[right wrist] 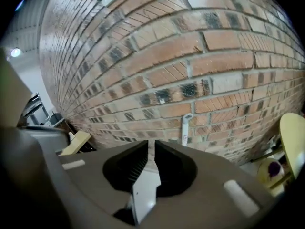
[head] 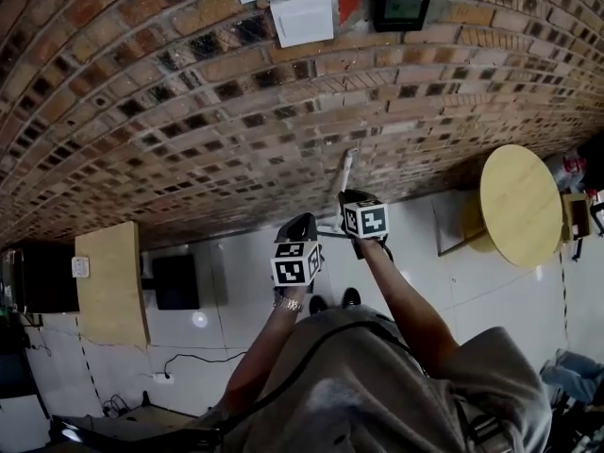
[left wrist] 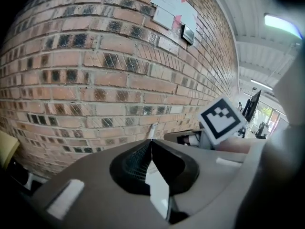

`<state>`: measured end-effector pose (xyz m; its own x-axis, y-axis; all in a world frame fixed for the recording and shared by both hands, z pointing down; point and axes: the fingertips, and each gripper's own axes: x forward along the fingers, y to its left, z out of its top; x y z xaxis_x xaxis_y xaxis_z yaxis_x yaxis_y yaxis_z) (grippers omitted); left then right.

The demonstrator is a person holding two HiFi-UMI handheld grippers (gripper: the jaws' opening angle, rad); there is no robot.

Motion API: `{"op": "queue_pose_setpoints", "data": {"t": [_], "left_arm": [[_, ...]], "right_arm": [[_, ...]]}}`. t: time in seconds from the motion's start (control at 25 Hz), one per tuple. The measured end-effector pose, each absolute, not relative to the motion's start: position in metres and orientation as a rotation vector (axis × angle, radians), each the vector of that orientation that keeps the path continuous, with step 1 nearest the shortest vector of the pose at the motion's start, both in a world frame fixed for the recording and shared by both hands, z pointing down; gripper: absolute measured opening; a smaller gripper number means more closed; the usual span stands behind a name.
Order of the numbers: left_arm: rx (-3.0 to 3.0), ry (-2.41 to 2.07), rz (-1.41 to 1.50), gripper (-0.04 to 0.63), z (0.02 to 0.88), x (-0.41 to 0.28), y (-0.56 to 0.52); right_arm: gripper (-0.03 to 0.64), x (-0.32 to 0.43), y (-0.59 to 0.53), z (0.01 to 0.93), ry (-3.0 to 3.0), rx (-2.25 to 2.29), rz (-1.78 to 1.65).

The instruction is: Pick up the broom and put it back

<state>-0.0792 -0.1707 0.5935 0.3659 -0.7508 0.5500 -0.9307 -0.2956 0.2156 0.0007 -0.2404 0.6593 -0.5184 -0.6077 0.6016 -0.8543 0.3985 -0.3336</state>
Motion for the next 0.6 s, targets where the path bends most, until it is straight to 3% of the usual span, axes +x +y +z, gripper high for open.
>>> {"op": "queue_pose_setpoints", "data": {"t": [0.16, 0.6], "left_arm": [[2.167, -1.433, 0.453, -0.032, 0.585, -0.064, -0.173], [2.254, -1.381, 0.449, -0.032, 0.571, -0.032, -0.156]], "right_arm": [[-0.027, -0.018, -0.194, 0.616, -2.349, 1.205, 0.821], [-0.028, -0.005, -0.146, 0.579, -2.310, 1.316, 0.674]]}}
